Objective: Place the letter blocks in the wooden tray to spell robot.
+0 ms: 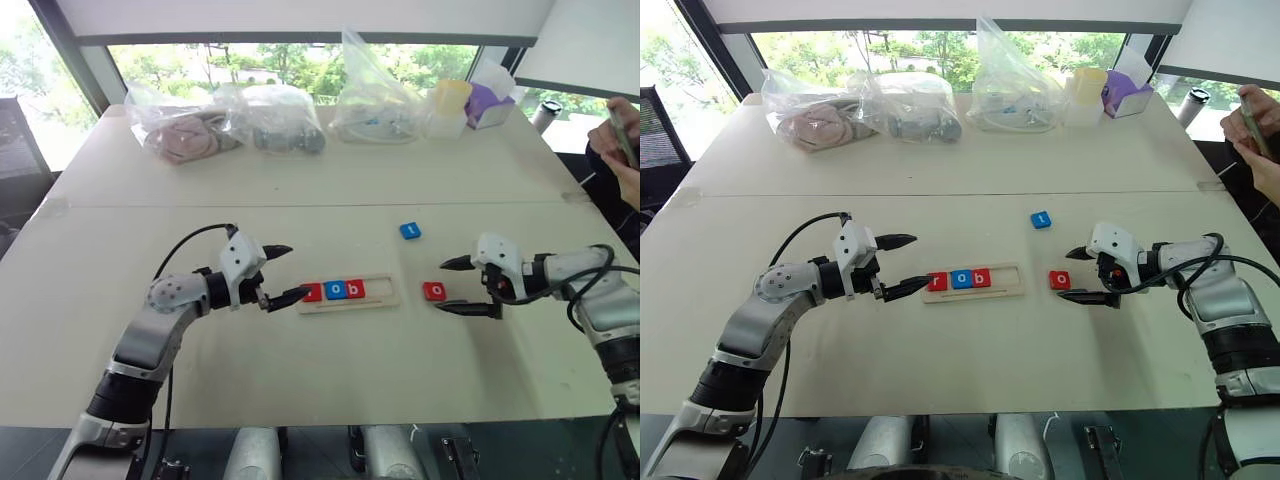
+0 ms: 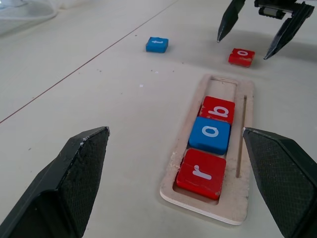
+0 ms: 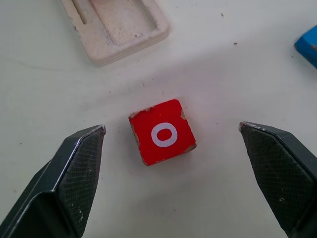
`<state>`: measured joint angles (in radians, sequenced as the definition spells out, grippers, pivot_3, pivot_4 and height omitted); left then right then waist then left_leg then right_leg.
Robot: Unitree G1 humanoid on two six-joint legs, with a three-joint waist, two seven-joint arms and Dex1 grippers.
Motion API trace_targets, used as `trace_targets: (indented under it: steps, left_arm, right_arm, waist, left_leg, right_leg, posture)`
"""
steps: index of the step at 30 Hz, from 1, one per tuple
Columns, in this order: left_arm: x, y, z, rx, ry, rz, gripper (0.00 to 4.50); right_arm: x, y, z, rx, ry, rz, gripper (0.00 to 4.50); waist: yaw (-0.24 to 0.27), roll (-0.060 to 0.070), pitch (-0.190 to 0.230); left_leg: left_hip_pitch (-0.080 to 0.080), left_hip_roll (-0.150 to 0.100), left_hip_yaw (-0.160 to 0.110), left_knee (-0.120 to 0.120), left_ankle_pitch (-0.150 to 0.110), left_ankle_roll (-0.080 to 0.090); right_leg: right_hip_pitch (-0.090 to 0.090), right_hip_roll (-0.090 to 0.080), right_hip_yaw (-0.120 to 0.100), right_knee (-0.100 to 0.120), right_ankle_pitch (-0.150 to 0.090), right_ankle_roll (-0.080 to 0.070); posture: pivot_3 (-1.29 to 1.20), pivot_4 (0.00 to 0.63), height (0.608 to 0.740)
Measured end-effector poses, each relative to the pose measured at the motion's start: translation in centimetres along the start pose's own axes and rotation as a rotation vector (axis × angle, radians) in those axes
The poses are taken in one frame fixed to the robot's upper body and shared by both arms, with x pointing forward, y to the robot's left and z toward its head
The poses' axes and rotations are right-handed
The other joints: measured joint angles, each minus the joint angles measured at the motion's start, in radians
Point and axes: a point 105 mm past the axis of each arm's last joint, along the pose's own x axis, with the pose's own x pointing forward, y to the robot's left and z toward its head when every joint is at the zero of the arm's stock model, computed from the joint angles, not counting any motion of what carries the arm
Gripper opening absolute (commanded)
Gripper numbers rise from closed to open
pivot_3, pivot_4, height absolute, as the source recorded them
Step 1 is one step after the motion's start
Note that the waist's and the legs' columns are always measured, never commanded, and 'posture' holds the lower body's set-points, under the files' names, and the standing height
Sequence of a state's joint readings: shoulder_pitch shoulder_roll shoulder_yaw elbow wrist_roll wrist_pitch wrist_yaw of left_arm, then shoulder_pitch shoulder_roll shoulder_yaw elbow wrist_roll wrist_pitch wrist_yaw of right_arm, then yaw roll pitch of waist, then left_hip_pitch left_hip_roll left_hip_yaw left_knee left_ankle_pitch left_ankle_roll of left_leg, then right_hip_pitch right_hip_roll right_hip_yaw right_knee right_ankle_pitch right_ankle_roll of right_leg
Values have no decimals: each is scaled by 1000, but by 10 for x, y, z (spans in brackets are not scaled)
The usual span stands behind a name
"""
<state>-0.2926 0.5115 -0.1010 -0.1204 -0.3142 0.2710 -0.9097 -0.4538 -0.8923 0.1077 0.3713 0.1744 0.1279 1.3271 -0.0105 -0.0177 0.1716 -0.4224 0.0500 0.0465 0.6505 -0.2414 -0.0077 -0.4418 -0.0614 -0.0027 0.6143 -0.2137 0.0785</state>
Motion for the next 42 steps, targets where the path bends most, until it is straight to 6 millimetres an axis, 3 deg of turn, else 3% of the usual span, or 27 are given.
trace_targets:
  steps: [2,9,12,18,21,28,42]
  left_arm:
    - [0,0,0,0,0,1,4500]
    - [0,1,0,1,1,7,4500]
    - [0,1,0,1,1,8,4500]
    - [-1,1,0,3,4,8,4500]
    - [-1,1,1,5,1,7,4500]
    - [-1,2,1,9,1,10,4500]
    - [-2,4,2,11,1,39,4500]
  right_arm:
    - [4,2,-6,7,6,16,4457]
    - [14,-2,-3,-50,-26,-16,1117]
    - [15,-3,2,-72,-27,-32,1130]
    - [23,11,53,-214,-104,54,1130]
    - [36,20,67,-251,-124,107,1130]
    - [61,27,65,-302,-78,179,1130]
    - [75,22,63,-329,-56,202,1130]
  waist:
    - [1,0,0]
    - [-3,0,0]
    - [-3,0,0]
    - [-1,1,0]
    - [0,1,0]
    - [-1,1,0]
    - [0,1,0]
  left_leg:
    - [0,0,0,0,0,0]
    - [7,0,0,0,0,0]
    - [11,0,1,0,0,0]
    - [12,0,1,-1,0,0]
    - [12,0,1,-1,0,0]
    - [12,0,1,-1,0,0]
    - [12,0,2,-1,0,0]
  right_leg:
    - [0,0,0,0,0,0]
    - [6,0,0,0,0,0]
    - [9,0,0,0,0,0]
    - [10,0,0,1,0,0]
    - [10,0,0,1,0,0]
    - [10,-1,0,1,0,0]
    - [10,-1,0,1,0,0]
  posture:
    - [0,150,740]
    - [0,150,740]
    - [0,150,740]
    - [0,150,740]
    - [0,150,740]
    - [0,150,740]
    - [0,150,740]
